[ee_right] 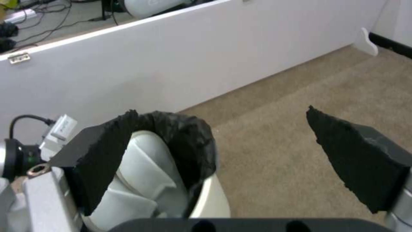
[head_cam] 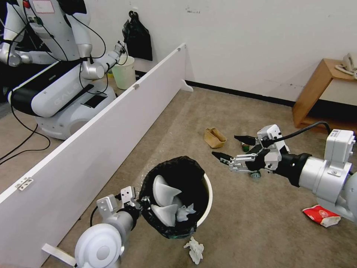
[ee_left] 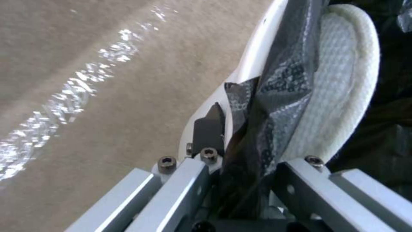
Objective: Pick up the trash bin, then pick up the garbage from the floor and place it into the trash bin.
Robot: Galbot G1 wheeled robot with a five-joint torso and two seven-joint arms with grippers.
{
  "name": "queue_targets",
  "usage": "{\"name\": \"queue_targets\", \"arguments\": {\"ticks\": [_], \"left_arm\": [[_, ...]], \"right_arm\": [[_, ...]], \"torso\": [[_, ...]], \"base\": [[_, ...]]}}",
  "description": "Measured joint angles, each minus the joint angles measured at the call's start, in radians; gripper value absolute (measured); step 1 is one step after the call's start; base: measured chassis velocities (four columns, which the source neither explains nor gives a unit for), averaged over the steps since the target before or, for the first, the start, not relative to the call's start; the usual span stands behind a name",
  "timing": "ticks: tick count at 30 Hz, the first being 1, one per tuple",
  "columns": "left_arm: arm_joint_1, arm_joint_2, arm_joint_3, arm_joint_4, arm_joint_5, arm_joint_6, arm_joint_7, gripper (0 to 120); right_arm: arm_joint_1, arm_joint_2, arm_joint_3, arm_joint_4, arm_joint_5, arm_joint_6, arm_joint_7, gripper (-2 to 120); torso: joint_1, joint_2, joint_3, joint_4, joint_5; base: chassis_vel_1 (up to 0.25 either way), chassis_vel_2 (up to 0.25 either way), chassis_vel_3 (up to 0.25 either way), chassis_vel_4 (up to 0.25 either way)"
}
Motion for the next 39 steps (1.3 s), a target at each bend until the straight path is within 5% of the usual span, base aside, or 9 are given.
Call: {"name": "queue_targets", "arguments": {"ticks": [10, 39], "left_arm": [[0.016, 0.023, -0.034, -0.002, -0.008, -0.016, -0.016, 2], [-0.059, -0.013, -0.040, 0.071, 0.000, -0.040, -0.036, 2]], "right_arm": [[-0.027, 0.024, -0.029, -0.013, -0.055, -0.009, -0.026, 100], [-0.046, -0.021, -0.272, -0.139, -0.228, -0.019, -0.127, 100]], "torso": [[0.000, 0.000, 0.000, -0.0002, 0.0000], [0.000, 0.000, 0.000, 0.0001, 0.0002]], "base": [[0.000, 0.000, 0.000, 0.000], [0.000, 0.000, 0.000, 0.000]]}}
